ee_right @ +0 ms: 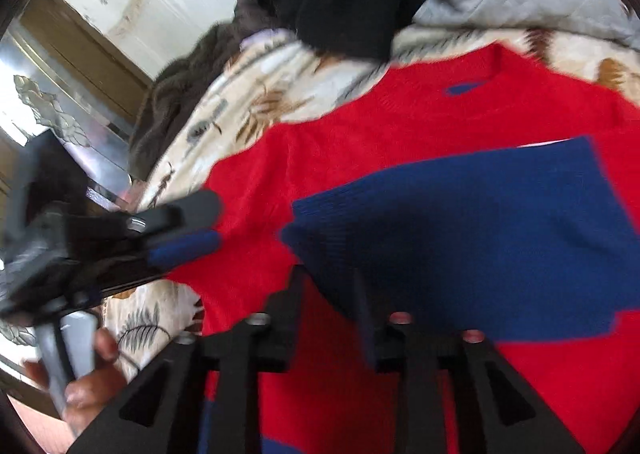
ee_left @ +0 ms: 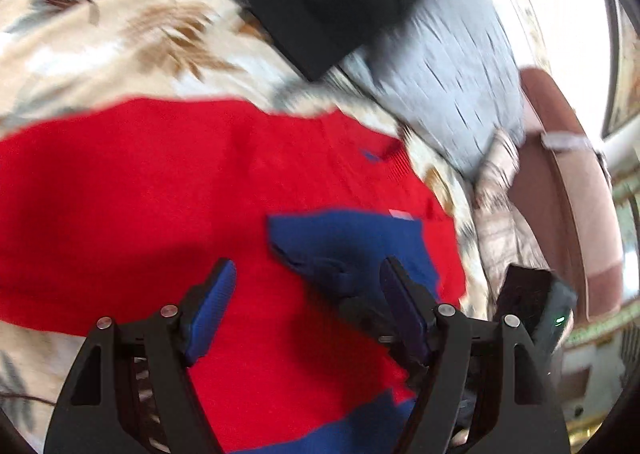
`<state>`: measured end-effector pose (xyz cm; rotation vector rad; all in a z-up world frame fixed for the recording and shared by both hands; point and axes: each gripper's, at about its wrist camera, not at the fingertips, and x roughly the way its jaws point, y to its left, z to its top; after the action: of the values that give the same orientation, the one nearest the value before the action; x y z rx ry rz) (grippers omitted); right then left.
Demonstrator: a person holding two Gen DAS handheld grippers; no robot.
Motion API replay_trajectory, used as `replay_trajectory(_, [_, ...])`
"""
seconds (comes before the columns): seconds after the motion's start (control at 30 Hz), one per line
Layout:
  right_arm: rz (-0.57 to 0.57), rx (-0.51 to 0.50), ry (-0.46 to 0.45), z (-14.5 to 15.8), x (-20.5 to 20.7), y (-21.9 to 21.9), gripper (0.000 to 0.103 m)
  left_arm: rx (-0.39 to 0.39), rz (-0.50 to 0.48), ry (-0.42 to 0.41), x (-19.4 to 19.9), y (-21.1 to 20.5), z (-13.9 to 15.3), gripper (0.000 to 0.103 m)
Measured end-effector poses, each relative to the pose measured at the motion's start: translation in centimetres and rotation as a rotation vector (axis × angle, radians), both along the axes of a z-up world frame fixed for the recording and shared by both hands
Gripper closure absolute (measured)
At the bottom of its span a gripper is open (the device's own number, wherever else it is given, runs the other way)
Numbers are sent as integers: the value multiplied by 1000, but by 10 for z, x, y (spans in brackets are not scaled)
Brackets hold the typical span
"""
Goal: Fold small clothes
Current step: 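Fold the held sleeve across the red body with the right gripper, release, then reach the left gripper to the other blue sleeve cuff and grasp it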
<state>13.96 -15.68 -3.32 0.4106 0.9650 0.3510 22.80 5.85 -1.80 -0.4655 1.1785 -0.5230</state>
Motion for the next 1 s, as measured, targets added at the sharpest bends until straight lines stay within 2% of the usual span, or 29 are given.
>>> replay_trajectory(0.17, [-253,-6,-20,6,-35,-105,61,28,-121,80,-5,-39,-20,29])
replay_trajectory(0.27, [-439,9,-11,3,-53,-174,61,49,-79,68,-8,-49,-26,32])
replay_trajectory(0.33, [-537,37,-16,-1,-61,-208,61,77,-37,26,-10,-50,-22,72])
replay_trajectory(0.37, [-575,42,-10,-5,-63,-221,61,102,-30,8,-10,-51,-20,99])
replay_trajectory(0.5, [-609,89,20,-21,-56,-246,61,106,39,-28,-10,-38,-14,100])
replay_trajectory(0.57, [-576,145,17,-29,-46,-246,61,116,62,-41,-11,-32,-10,100])
replay_trajectory(0.67, [-480,237,77,-46,-27,-240,62,118,72,-46,-9,-29,-9,100])
replay_trajectory(0.7, [-439,242,89,-46,-22,-232,77,119,73,-48,-9,-29,-9,100])
replay_trajectory(0.73, [-417,196,53,-38,-22,-224,86,126,76,-52,-9,-28,-9,100])
replay_trajectory(0.83, [-415,96,-142,-5,-39,-210,87,154,77,-58,-10,-31,-9,99])
replay_trajectory(0.87, [-426,72,-160,-4,-42,-209,87,165,79,-58,-9,-32,-10,99])
replay_trajectory(0.9, [-434,48,-144,-9,-41,-208,87,179,77,-55,-8,-35,-13,99])
replay_trajectory(1.0, [-436,-36,40,-45,-28,-209,85,221,59,12,-3,-42,-32,99])
